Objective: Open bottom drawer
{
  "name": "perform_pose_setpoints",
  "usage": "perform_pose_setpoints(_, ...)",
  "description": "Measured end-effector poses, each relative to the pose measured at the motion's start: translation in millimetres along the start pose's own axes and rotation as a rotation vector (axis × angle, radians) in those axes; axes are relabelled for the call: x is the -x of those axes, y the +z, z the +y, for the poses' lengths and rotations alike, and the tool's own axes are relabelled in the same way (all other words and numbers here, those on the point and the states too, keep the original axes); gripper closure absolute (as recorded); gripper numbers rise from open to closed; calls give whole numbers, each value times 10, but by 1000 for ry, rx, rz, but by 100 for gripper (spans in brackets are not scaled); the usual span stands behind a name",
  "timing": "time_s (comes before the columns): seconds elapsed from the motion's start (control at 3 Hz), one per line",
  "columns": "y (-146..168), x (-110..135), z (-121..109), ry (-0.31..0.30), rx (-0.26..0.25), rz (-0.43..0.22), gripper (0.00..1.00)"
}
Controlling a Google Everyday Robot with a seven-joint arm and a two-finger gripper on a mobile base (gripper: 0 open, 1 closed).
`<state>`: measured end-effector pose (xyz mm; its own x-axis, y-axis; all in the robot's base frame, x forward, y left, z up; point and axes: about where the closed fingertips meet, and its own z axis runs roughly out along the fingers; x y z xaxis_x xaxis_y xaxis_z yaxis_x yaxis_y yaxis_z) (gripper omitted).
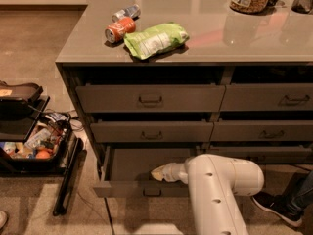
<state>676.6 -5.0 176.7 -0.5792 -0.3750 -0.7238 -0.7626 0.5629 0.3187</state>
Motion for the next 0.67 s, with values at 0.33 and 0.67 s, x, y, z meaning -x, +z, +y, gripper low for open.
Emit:
perform_pose_setpoints(0.33,-40,-98,99,-4,11,-1,100)
perform_pose_setpoints(0.67,-207,-297,325,-6,22,-22,100)
